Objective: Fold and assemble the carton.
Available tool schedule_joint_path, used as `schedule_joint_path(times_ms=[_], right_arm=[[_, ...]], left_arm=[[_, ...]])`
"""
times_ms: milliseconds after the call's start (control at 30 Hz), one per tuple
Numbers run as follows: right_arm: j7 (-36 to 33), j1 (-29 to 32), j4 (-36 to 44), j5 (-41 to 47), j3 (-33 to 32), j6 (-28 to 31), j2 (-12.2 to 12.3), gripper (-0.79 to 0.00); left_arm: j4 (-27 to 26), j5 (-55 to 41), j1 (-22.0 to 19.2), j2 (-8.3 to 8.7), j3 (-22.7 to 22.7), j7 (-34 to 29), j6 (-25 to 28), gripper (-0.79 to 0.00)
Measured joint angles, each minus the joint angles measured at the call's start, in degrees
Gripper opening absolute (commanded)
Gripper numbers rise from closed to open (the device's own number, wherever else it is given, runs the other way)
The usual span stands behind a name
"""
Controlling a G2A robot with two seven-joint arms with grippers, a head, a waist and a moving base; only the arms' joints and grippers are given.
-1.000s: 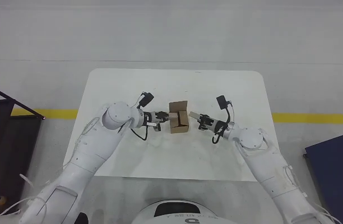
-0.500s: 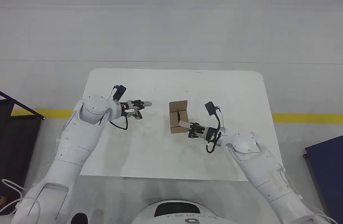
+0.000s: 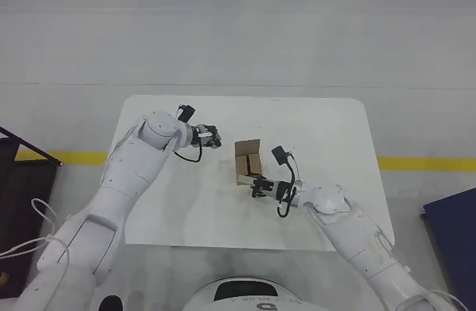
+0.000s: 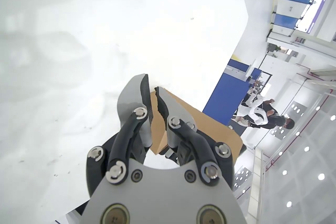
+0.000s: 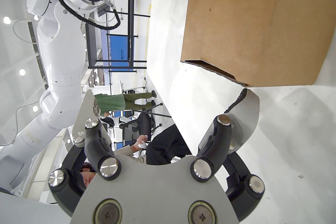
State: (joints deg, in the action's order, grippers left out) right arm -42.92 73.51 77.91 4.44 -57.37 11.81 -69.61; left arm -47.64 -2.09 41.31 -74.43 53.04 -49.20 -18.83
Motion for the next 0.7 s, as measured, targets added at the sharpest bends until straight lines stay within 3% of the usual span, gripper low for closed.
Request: schedule_joint_path(times_ms=[200, 400, 700], right_arm=[[0.89, -1.02, -1.64, 1.95, -0.04, 0.72, -0.27, 0.0], [0.64, -1.37, -3.07, 3.01, -0.68, 1.86, -0.21, 0.0], [0.66, -0.04, -2.78, 3.73, -3.37, 2.96, 0.51, 0.0]], left_arm=[[4.1, -3.33, -2.13, -2.33, -3.06, -1.11, 2.11, -0.785], [4.89, -3.54, -2.98, -3.42, -5.23, -4.87, 3.37, -0.785], [-0.51, -4.24, 0.16, -2.56, -4.71, -12.05, 5.44, -0.785]])
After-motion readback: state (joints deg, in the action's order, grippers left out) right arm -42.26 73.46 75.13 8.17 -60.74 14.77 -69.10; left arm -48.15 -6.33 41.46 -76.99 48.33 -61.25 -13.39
